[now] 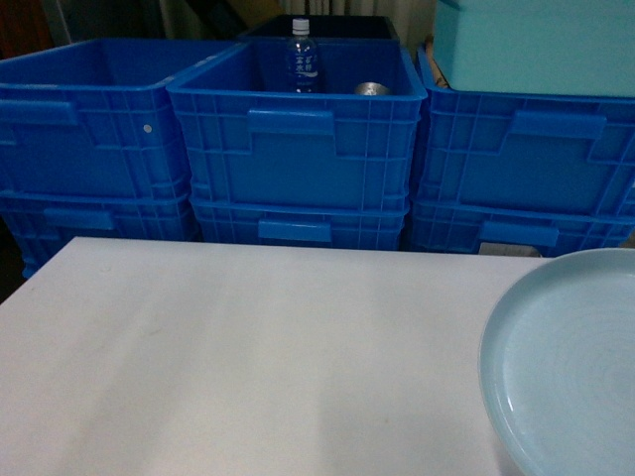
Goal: Place blue tray on left shelf second layer neatly
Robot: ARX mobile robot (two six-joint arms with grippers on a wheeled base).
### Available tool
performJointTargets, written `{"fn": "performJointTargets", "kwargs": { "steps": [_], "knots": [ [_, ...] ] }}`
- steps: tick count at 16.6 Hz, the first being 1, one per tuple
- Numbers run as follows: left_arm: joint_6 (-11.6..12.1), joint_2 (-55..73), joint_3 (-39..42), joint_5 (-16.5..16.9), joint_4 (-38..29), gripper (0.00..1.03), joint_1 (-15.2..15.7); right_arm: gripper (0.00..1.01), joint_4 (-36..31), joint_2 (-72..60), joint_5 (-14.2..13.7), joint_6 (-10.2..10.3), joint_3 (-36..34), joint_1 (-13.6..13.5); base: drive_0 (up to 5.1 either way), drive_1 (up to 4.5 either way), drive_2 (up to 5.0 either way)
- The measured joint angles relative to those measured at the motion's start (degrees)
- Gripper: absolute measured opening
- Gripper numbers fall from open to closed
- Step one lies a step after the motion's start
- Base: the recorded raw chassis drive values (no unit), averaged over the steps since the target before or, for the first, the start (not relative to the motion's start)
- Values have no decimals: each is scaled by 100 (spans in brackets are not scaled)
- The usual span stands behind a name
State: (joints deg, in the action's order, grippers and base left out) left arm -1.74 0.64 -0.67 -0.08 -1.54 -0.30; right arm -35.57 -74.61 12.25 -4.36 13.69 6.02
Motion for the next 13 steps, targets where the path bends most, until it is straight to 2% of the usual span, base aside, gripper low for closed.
{"fn": "performJointTargets", "kwargs": {
  "steps": [3, 5, 6, 9, 11, 13],
  "knots": [
    [-2, 0, 0, 0, 0, 98, 0, 2, 802, 1478, -7, 2, -240, -319, 0, 0, 0],
    [-2, 0, 0, 0, 0, 98, 0, 2, 1366, 2625, -146, 22, -363, -483, 0, 0, 0],
    [0, 0, 0, 0, 0, 98, 0, 2, 1591, 3252, -271, -17, -461, -487, 0, 0, 0],
    [0, 0, 0, 0, 0, 98, 0, 2, 2194, 4621, -164, 2, -684, -437, 0, 0, 0],
    [0, 0, 0, 0, 0, 98, 0, 2, 2719, 5379, -149, 92, -774, -385, 0, 0, 0],
    [-2, 0, 0, 0, -2, 98, 0, 2, 3246, 6094, -247, 133, -887, -568, 0, 0, 0]
  ]
}}
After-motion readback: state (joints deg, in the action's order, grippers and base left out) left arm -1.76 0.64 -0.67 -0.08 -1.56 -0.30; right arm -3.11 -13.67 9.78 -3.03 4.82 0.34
